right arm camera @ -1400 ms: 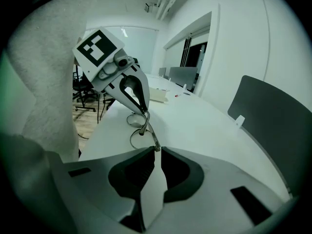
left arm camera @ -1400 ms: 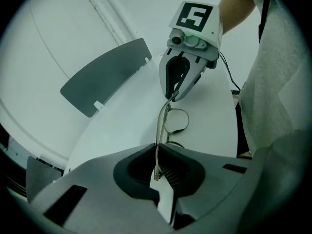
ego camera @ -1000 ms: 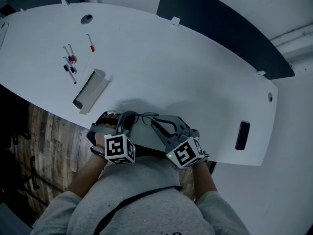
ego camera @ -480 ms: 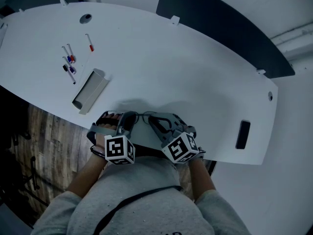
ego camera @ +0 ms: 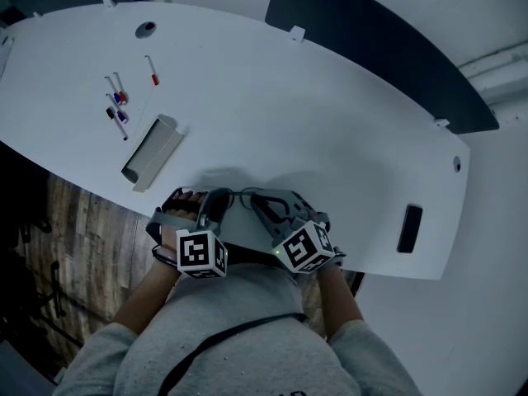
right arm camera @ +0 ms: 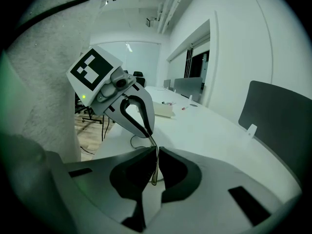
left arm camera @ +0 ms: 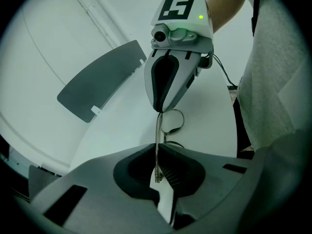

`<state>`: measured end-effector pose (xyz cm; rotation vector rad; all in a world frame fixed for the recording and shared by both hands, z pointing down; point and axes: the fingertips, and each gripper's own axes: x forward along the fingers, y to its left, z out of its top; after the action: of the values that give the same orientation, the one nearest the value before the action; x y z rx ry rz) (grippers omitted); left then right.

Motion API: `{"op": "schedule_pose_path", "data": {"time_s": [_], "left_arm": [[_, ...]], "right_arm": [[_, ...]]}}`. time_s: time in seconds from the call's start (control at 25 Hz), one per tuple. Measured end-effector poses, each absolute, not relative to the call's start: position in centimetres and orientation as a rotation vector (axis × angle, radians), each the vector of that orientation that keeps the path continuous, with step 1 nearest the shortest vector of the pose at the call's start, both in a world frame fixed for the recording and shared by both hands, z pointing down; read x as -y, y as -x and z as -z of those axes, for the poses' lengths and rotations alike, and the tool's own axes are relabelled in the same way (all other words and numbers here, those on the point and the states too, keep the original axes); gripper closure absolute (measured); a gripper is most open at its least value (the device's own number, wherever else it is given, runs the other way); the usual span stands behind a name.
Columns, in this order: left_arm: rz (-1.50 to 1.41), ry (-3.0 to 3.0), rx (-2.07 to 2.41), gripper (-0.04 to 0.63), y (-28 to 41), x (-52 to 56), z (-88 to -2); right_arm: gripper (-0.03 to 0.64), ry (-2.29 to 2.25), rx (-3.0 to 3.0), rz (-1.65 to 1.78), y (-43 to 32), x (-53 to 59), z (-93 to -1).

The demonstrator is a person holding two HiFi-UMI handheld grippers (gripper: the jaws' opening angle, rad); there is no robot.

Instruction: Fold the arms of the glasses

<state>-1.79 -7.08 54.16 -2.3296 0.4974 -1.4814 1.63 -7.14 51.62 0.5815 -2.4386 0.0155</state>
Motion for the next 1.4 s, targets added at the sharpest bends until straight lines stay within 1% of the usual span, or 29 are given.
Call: {"op": "schedule_pose_path", "data": {"time_s": [0.44, 0.72, 0.92, 1.08, 1.24, 1.4], "left_arm": [[1.443, 2.273, -0.534, 0.568, 1.7, 7.2, -53.8], [1.380, 2.418, -0.557, 0.566, 1.8, 6.8, -53.6], [1.360, 2.480, -0.560, 0.512, 1.9, 6.9, -53.3], [1.340, 2.530, -0.483, 0.502, 1.7, 6.4, -53.3], [1.302, 2.604, -0.436, 0.469, 1.7, 6.4, -53.2], [1.271, 2.658, -0.383, 0.407, 1.7, 6.5, -53.0]], "right_arm": [[0.586, -0.590, 2.440, 0.000, -1.7, 7.4, -51.8], [0.586, -0.599, 2.442, 0.023, -1.8, 7.8, -51.2], [0.586, -0.592, 2.439, 0.036, -1.8, 7.7, -51.0], [0.586, -0.594, 2.436, 0.039, -1.9, 7.7, -51.0], [0.584, -0.591, 2.435, 0.044, -1.9, 7.7, -50.9], [0.584, -0.594, 2.434, 0.049, -2.0, 7.5, -51.0]]}}
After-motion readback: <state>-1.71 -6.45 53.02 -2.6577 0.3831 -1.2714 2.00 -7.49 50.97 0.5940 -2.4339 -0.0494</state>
